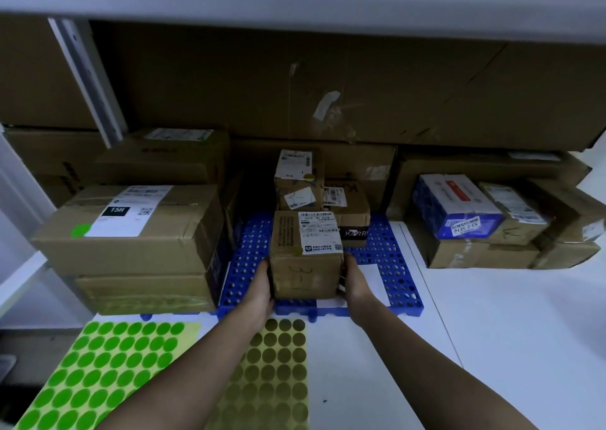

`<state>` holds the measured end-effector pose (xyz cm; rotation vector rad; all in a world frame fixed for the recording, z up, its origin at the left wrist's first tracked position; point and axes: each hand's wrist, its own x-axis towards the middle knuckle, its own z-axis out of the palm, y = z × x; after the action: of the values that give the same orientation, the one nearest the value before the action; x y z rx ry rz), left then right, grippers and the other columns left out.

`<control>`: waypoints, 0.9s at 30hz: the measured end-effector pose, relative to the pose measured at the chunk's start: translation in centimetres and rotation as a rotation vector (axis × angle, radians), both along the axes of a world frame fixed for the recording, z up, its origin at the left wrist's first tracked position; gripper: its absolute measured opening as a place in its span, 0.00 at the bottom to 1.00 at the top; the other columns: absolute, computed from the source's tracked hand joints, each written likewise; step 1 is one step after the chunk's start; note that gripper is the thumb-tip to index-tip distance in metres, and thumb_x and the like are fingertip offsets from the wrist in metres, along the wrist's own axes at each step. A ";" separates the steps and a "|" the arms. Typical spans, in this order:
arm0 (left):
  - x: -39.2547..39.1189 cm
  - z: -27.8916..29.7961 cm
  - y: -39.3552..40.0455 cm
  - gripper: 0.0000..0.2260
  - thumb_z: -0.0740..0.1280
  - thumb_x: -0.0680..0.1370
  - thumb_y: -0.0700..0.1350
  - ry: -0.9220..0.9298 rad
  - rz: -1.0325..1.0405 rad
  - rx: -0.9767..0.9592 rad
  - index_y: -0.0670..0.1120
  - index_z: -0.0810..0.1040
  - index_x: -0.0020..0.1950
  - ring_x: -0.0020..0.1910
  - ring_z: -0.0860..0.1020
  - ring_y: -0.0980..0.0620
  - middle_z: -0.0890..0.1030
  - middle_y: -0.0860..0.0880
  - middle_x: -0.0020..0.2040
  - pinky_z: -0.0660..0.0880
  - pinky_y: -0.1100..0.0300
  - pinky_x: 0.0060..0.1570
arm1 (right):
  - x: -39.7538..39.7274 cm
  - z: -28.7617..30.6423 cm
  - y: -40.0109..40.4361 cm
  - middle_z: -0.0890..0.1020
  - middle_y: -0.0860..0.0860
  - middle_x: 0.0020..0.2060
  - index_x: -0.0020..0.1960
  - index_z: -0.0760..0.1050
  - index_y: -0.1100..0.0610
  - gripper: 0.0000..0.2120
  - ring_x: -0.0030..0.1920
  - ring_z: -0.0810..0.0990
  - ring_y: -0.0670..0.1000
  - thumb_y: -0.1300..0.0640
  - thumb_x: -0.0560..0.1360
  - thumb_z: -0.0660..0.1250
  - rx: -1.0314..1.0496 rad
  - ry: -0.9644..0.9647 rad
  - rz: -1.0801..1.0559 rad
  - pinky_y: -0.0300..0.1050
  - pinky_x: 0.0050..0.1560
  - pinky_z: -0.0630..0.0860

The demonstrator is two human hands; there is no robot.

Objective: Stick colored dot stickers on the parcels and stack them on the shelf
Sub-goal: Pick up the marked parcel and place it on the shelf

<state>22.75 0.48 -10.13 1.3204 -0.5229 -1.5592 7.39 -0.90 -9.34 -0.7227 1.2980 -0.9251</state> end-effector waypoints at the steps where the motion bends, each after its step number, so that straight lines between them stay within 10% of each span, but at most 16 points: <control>1: 0.0 0.1 0.0 0.18 0.49 0.83 0.55 0.005 -0.003 0.000 0.51 0.76 0.45 0.44 0.77 0.52 0.79 0.48 0.43 0.73 0.57 0.41 | 0.1 0.0 0.0 0.77 0.48 0.39 0.53 0.72 0.52 0.16 0.39 0.75 0.45 0.47 0.83 0.47 0.006 -0.007 -0.001 0.36 0.37 0.71; 8: 0.5 1.5 0.5 0.21 0.50 0.82 0.58 0.020 0.038 -0.009 0.48 0.76 0.59 0.50 0.78 0.49 0.81 0.44 0.51 0.75 0.56 0.46 | -0.7 0.5 0.2 0.77 0.53 0.54 0.66 0.70 0.57 0.21 0.54 0.75 0.50 0.48 0.84 0.47 -0.010 -0.017 -0.015 0.39 0.49 0.70; 13: 0.5 2.4 0.0 0.11 0.56 0.82 0.46 -0.514 0.305 -0.445 0.51 0.70 0.63 0.63 0.70 0.52 0.71 0.49 0.63 0.66 0.58 0.63 | -2.1 0.3 -0.1 0.78 0.55 0.58 0.63 0.72 0.58 0.17 0.54 0.76 0.52 0.49 0.82 0.53 -0.153 0.161 -0.124 0.47 0.56 0.72; 20: -4.3 6.0 -1.1 0.11 0.60 0.80 0.44 -0.837 0.227 -0.733 0.49 0.73 0.62 0.57 0.73 0.56 0.72 0.50 0.59 0.71 0.61 0.58 | -6.2 2.6 -0.8 0.81 0.50 0.42 0.46 0.76 0.55 0.03 0.47 0.79 0.52 0.61 0.77 0.66 -0.385 0.352 -0.223 0.45 0.50 0.77; 27: -12.9 7.9 -2.7 0.11 0.61 0.80 0.39 -0.675 0.078 -0.756 0.45 0.75 0.61 0.54 0.74 0.57 0.75 0.52 0.54 0.68 0.74 0.50 | -13.4 5.3 -0.7 0.81 0.49 0.39 0.45 0.78 0.57 0.06 0.42 0.79 0.45 0.54 0.76 0.69 -0.471 0.460 -0.247 0.36 0.42 0.70</control>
<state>9.82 -2.26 -2.21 1.1971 -1.3080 -0.6750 -6.03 -1.56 -4.05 -1.2115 1.6142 -1.3414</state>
